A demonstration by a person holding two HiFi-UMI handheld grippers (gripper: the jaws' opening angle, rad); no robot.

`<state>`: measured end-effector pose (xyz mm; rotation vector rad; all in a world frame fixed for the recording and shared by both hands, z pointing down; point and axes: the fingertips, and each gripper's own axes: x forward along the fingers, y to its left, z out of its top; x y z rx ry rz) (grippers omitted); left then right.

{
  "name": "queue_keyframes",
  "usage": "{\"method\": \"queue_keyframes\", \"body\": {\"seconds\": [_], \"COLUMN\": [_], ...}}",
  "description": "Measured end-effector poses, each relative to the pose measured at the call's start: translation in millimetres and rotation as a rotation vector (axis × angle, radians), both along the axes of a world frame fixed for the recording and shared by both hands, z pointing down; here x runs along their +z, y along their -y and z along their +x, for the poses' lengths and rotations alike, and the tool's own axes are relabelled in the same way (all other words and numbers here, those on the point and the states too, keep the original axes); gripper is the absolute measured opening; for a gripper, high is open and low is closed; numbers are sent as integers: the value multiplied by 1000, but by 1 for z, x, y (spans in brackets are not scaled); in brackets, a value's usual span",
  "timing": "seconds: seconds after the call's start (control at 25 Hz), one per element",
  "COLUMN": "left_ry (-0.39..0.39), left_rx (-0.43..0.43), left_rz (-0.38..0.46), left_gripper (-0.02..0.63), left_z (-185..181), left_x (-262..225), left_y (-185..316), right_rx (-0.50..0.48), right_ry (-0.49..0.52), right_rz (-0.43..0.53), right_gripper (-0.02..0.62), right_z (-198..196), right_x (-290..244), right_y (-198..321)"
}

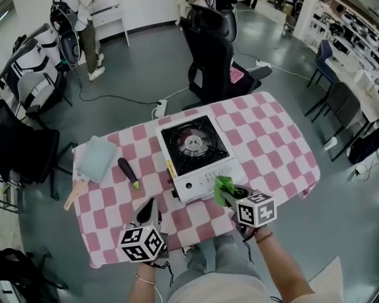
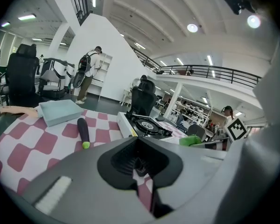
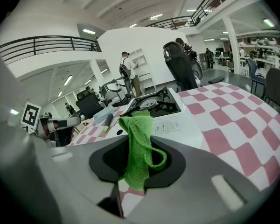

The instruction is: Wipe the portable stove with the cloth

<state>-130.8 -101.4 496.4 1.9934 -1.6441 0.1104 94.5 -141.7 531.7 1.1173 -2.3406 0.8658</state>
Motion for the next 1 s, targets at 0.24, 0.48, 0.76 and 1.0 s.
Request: {"method": "queue_keyframes", "body": {"seconds": [0.24, 0.48, 0.76, 1.0], "left_ry": [-2, 1, 9, 8], "left_rx": [-10, -42, -68, -97], "left_rz": [-14, -10, -23, -47], "left_gripper": [0, 0, 0, 0], "left_z": [-14, -25, -29, -36], "left_x": [13, 21, 31, 43], "left_y": [-21, -31, -40, -52], "right_rx": [20, 14, -26, -98], "right_ry": [99, 106, 106, 107], "right_rz": [95, 181, 274, 318], "right_gripper": [83, 83, 83, 83], "right_z": [-34, -58, -76, -86], "right_x": [-4, -1, 1, 9], "right_y": [-17, -30, -38, -50]}}
